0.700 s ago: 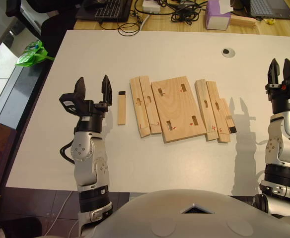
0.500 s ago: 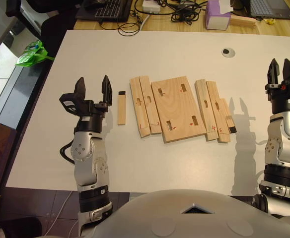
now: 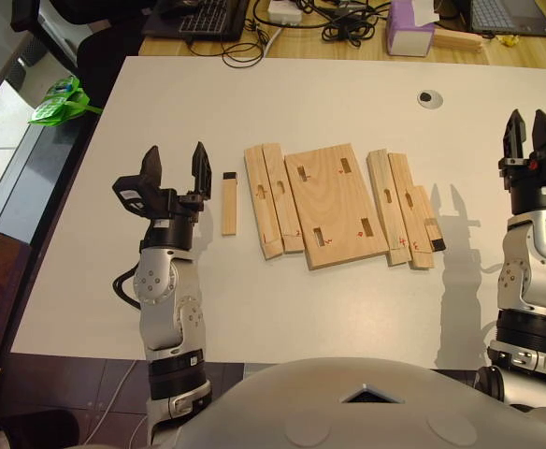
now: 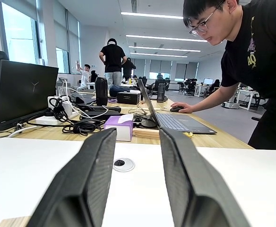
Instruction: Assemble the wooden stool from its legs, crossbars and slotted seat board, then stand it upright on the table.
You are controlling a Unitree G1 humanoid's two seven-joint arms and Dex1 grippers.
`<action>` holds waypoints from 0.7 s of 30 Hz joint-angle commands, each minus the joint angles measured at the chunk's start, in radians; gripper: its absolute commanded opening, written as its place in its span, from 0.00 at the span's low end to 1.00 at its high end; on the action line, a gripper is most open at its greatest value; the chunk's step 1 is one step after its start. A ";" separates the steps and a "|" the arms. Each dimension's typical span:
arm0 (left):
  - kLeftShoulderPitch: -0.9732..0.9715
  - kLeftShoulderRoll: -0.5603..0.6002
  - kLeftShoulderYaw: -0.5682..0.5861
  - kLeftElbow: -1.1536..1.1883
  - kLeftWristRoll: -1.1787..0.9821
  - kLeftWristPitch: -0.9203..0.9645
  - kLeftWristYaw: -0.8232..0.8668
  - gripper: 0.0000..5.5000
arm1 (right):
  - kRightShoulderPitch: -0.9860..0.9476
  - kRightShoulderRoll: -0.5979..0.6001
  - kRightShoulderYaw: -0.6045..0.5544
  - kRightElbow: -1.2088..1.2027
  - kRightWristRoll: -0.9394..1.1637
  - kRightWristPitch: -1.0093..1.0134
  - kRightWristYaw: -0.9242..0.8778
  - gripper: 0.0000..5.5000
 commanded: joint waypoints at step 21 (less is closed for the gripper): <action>0.161 0.104 -0.046 0.000 0.033 0.140 -0.069 0.70 | 0.046 0.016 -0.003 -0.008 -0.018 -0.022 -0.012 0.31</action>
